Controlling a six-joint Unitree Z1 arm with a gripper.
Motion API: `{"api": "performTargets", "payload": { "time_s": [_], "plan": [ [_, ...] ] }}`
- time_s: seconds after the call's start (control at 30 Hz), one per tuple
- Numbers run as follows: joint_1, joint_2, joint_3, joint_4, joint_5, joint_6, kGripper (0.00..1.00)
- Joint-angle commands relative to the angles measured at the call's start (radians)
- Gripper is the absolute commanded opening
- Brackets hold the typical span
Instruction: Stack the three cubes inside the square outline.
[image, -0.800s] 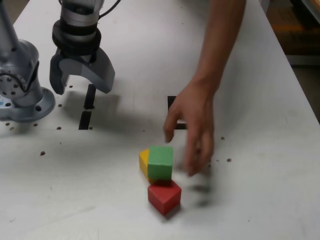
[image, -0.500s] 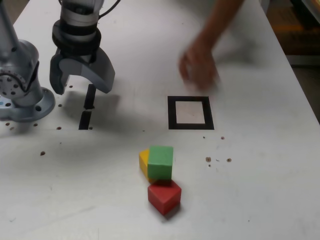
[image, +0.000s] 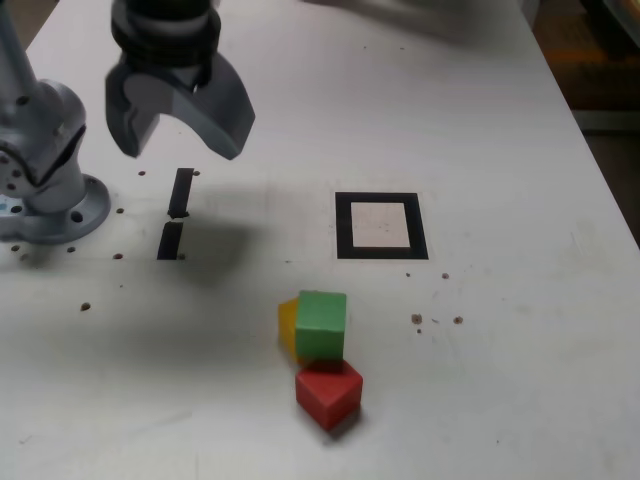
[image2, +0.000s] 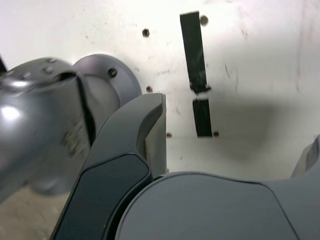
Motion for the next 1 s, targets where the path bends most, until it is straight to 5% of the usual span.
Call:
{"api": "performTargets", "payload": {
  "time_s": [0.0, 0.27, 0.53, 0.77, 0.97],
  "plan": [
    [-0.045, 0.009, -0.205, 0.106, 0.002, -0.024, 1.00],
    [-0.235, 0.066, -0.450, 0.202, -0.029, -0.232, 1.00],
    [-0.332, 0.254, -0.690, 0.208, -0.045, -0.471, 0.99],
    [-0.371, 0.296, -0.673, 0.186, -0.093, -0.666, 0.99],
    [-0.377, 0.374, -0.699, 0.174, -0.152, -0.704, 0.99]
  ]
}}
